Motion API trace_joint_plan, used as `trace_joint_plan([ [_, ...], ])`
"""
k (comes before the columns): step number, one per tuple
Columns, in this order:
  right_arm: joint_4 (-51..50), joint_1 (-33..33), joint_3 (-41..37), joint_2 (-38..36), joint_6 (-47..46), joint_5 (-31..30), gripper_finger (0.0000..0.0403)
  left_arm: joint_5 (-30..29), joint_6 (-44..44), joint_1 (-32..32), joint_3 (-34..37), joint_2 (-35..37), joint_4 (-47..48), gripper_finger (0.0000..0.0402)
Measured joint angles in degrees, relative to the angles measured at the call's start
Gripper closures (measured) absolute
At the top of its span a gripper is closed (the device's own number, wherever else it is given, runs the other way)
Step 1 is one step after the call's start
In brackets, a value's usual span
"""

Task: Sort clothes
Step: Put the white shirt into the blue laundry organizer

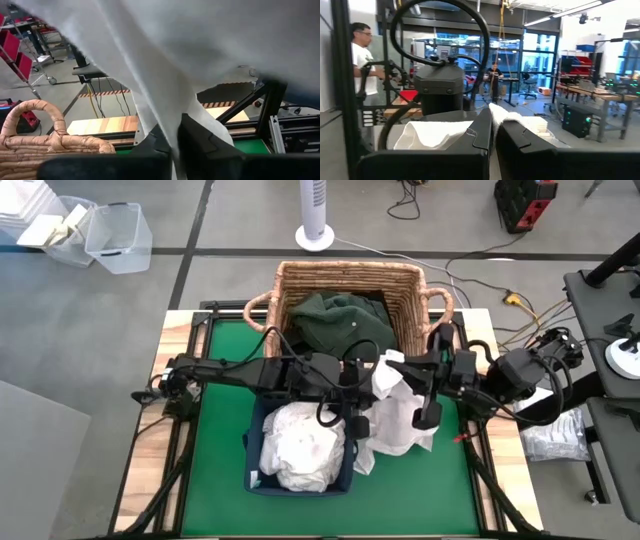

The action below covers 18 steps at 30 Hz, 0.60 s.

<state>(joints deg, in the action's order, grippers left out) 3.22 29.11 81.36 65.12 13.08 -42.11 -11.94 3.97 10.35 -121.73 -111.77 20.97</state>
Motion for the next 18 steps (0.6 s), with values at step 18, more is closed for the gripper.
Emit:
trace_joint_plan([
  [18, 0.4, 0.0, 0.0, -0.3, 1.5, -6.0, 0.0365, 0.6, 5.4, 0.5, -12.0, 2.9, 13.7, 0.0401],
])
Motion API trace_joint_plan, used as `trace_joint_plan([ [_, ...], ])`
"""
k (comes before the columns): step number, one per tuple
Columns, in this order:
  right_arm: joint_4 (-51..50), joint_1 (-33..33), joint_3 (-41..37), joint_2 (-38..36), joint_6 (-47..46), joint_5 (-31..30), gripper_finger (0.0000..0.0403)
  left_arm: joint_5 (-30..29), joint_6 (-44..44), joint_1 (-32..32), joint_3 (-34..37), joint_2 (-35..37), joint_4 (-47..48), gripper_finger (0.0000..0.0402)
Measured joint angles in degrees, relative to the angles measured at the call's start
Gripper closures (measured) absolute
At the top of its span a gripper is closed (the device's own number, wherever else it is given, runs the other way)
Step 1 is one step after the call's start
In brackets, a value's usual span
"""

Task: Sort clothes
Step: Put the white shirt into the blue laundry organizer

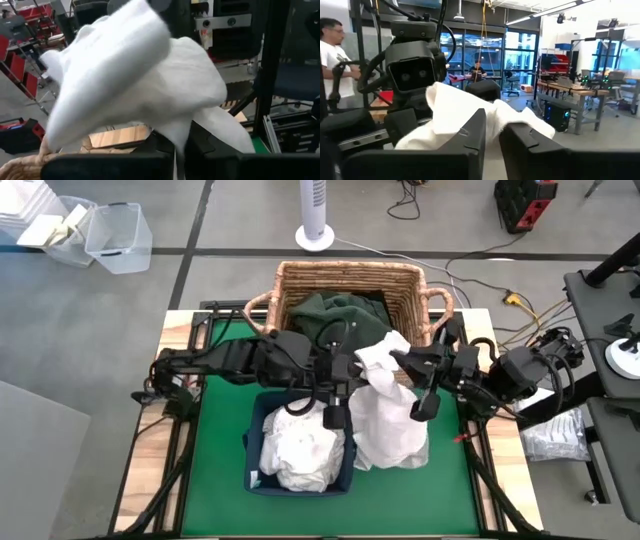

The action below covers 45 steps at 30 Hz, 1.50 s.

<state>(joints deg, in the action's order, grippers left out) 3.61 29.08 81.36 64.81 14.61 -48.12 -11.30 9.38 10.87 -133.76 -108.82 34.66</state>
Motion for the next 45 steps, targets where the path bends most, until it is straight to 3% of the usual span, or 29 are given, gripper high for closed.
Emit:
trace_joint_plan([
  [4, -0.3, 0.0, 0.0, -0.8, -2.0, -1.0, 0.0328, 0.0, -0.4, 0.3, -1.2, 0.2, 2.4, 0.0401],
  [9, -1.7, 0.1, 0.0, -1.8, -5.2, -7.4, 0.0272, -0.1, -1.1, 1.0, -1.1, 2.6, 6.8, 0.0401],
  [18, -13.7, 0.1, 0.0, -5.2, -16.7, -8.9, 0.0208, 0.9, -5.7, 1.5, -1.1, 9.5, 11.5, 0.0401],
  [34, -42.7, -0.2, 0.0, -8.8, -42.6, -9.0, 0.0229, -3.8, -9.9, 1.5, -1.2, 22.9, 15.1, 0.0401],
  [45, -44.5, -0.2, 0.0, -8.8, -44.7, -9.0, 0.0243, -3.8, -15.4, 1.5, -1.2, 33.3, 14.7, 0.0401],
])
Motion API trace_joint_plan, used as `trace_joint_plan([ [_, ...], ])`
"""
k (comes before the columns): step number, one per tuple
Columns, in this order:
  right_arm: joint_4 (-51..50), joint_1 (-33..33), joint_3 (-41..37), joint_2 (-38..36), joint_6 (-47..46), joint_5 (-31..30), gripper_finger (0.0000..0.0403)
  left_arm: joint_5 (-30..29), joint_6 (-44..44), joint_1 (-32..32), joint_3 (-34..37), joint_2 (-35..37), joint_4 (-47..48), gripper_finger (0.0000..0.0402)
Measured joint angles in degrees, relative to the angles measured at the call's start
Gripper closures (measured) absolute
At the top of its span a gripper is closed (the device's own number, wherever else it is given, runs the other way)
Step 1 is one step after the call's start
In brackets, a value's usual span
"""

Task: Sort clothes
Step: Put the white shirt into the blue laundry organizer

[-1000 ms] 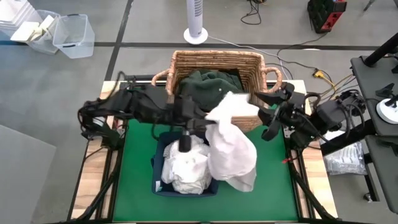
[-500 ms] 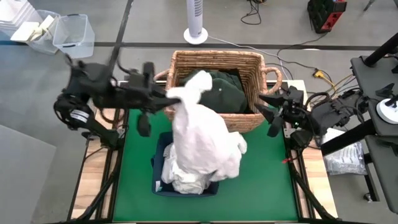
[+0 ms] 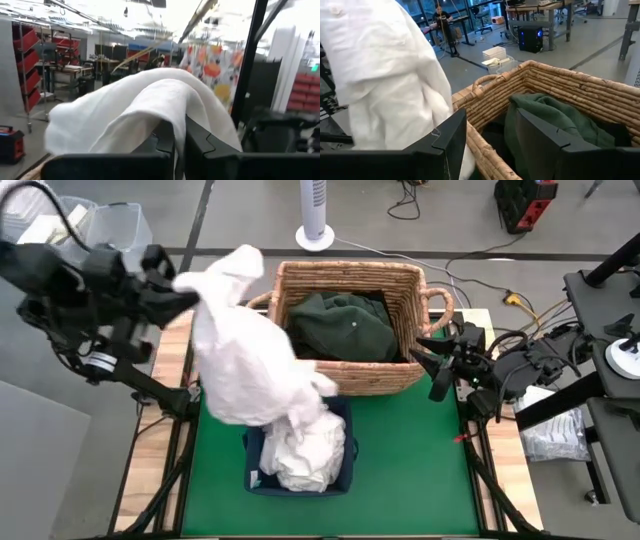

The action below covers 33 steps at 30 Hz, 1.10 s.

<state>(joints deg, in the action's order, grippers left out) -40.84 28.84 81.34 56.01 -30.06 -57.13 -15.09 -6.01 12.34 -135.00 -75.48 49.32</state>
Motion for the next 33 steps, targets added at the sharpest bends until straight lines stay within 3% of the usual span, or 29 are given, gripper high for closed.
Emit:
trace_joint_plan([
  [6, 0.0, -0.3, 0.0, 0.1, 0.0, 0.0, 0.0244, 0.7, -4.1, 0.0, 0.0, 1.9, -1.6, 0.0401],
  [13, 0.0, -1.3, 0.0, 0.7, 0.1, 0.0, 0.0242, 1.0, -4.6, 0.0, 0.0, -1.9, -7.8, 0.0401],
  [21, -0.4, -1.5, 0.0, 1.2, 0.0, 0.0, 0.0234, 8.3, -6.8, 0.0, 0.0, -5.3, -17.9, 0.0401],
  [28, -0.5, -1.5, 0.0, 1.6, 0.0, 0.0, 0.0243, 8.2, -7.1, 0.0, 0.0, -5.5, -14.0, 0.0401],
  [33, -0.5, -1.5, 0.0, 1.6, 0.1, 0.0, 0.0247, 4.0, -8.1, 0.0, 0.2, -5.5, -3.3, 0.0401],
])
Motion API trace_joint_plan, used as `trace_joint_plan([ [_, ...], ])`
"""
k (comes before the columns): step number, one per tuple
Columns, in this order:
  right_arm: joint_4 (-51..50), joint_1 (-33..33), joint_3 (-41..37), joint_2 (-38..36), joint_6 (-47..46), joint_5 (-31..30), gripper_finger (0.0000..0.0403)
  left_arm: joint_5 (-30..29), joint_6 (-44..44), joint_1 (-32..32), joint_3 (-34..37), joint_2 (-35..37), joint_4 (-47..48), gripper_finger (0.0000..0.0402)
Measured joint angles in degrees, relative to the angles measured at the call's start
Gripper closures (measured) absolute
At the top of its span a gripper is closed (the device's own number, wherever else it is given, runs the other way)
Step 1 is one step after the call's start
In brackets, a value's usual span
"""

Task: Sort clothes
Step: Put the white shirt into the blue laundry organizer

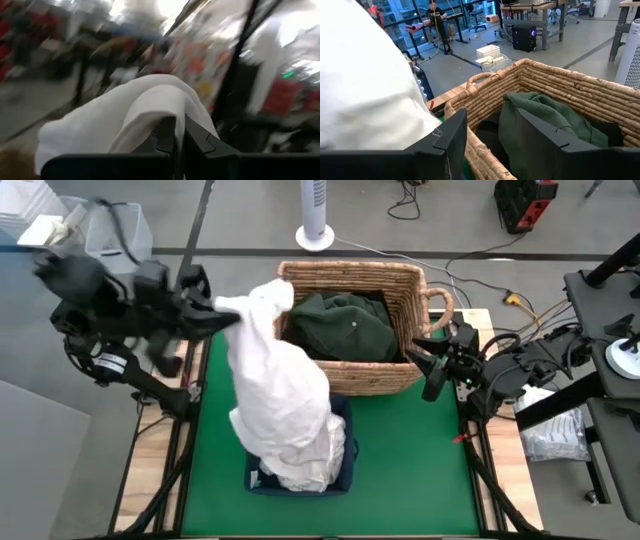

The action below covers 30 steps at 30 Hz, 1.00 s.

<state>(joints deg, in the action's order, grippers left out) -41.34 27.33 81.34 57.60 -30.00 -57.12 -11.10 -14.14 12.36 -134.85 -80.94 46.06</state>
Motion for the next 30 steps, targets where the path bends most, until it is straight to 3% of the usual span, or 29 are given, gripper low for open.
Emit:
trace_joint_plan([
  [5, 0.0, 0.0, 0.0, 0.0, 0.0, 0.0, 0.0240, -6.4, -3.2, 0.0, 0.3, -1.2, 11.3, 0.0401],
  [9, 0.0, 0.0, 0.0, 0.0, 0.0, 0.0, 0.0239, -6.8, -4.4, 0.0, 0.4, -3.2, 11.5, 0.0401],
  [13, 0.0, 0.0, 0.0, 0.0, 0.1, 0.0, 0.0246, -4.2, -4.1, 0.0, 0.5, -5.8, 10.0, 0.0401],
  [21, -0.3, 0.0, 0.0, 0.0, 0.1, 0.0, 0.0252, 6.8, -5.3, 1.5, 0.5, -8.4, 4.4, 0.0401],
  [27, -0.4, 0.0, 0.0, 0.0, 0.1, 0.0, 0.0252, 6.2, -3.8, 2.0, 0.6, -8.4, 11.3, 0.0401],
  [30, -0.4, 0.0, 0.0, 0.0, 0.2, 0.0, 0.0252, 1.3, -3.5, 2.0, 0.7, -9.2, 17.7, 0.0401],
])
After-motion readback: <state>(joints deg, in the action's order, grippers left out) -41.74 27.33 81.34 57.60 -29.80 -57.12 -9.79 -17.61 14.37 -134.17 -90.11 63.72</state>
